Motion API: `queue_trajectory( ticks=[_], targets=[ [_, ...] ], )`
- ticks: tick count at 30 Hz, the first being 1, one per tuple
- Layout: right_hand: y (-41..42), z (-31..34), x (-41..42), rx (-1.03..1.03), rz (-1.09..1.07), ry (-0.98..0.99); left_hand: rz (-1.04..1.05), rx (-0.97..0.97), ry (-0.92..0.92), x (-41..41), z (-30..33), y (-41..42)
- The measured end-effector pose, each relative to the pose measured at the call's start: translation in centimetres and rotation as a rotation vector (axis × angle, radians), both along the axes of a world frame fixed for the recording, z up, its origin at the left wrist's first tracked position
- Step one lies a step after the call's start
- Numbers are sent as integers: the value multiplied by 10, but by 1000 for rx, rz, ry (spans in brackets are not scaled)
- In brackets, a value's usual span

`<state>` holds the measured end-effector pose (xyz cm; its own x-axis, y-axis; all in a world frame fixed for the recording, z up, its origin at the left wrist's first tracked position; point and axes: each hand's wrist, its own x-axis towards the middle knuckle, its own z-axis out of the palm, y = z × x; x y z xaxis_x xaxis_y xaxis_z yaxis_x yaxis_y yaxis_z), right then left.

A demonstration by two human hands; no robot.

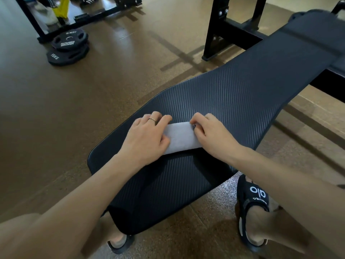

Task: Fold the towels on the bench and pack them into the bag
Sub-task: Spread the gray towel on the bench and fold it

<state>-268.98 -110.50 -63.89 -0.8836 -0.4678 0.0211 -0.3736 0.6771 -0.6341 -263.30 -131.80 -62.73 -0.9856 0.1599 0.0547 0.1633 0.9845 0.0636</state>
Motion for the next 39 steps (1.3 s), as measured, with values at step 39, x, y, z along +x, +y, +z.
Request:
queue_trajectory(
  ticks=[39],
  targets=[
    [219,143,102,683,144,607,-452,-238,79,40,130,235]
  ],
)
